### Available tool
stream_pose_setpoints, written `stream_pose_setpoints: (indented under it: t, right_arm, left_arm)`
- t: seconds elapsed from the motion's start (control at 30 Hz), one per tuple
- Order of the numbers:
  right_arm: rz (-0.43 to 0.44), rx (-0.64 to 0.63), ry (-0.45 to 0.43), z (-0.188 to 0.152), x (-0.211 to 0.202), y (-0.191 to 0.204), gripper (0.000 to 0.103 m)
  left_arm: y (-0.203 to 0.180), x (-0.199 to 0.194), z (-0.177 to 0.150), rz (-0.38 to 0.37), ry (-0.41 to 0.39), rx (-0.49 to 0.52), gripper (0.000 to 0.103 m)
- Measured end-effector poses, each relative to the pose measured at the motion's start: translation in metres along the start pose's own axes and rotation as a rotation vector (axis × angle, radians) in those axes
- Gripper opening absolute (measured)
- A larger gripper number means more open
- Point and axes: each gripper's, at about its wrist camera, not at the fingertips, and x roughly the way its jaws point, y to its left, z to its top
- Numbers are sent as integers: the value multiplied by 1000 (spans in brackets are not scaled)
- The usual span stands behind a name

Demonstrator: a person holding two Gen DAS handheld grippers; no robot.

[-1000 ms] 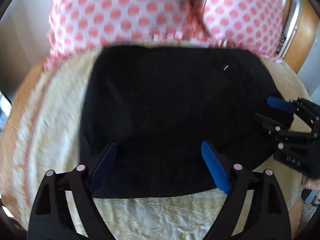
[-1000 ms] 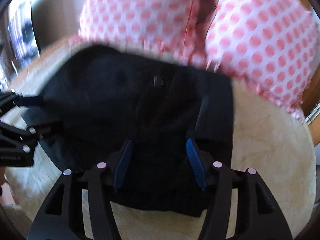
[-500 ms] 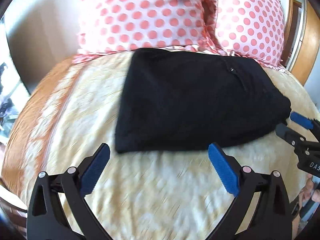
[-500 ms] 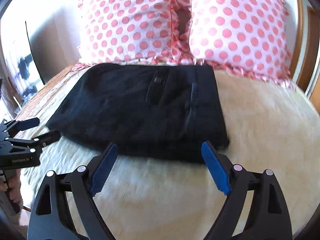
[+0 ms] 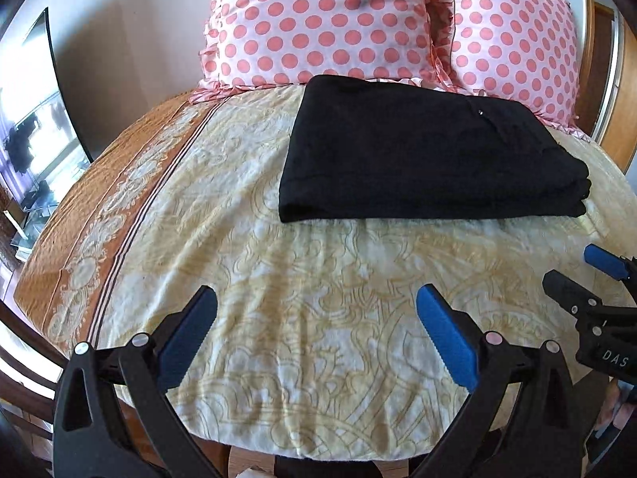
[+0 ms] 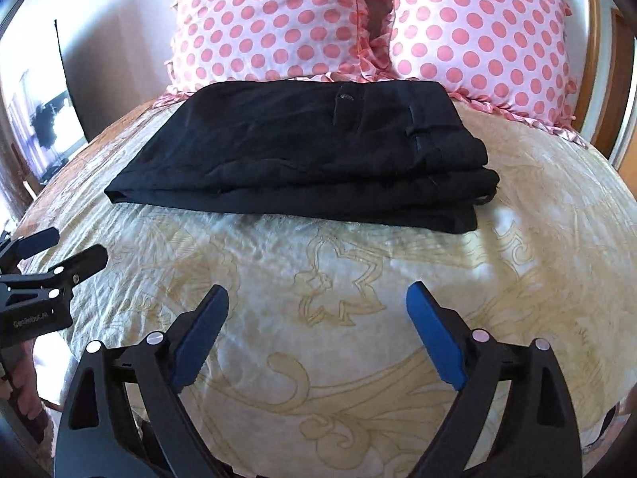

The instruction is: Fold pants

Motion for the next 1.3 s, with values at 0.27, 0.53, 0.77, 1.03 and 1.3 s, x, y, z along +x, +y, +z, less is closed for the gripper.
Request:
stream_pose_setpoints:
  t: [0.27,0.53,0.77,1.03,1.3]
  right_arm:
    - [-62,26,-26,-8,2,5,102]
    - [-100,39,-77,-17,-1,9,102]
    - [-108,40,-108,-19,-2,11,102]
    - [-107,39,-111,-20,-2,11,102]
    - [-108,40,-111,-20,-2,11,102]
  left_arm:
    - [4,8,-13,-23,12,-41,101]
    - [2,6,-18,-25,-36,-32,101]
    - [3,5,-20,-34,-56,-19,101]
    - [3,5,-22,-35,-67,-18,101]
    - [3,5,-22,-35,-67,-18,101]
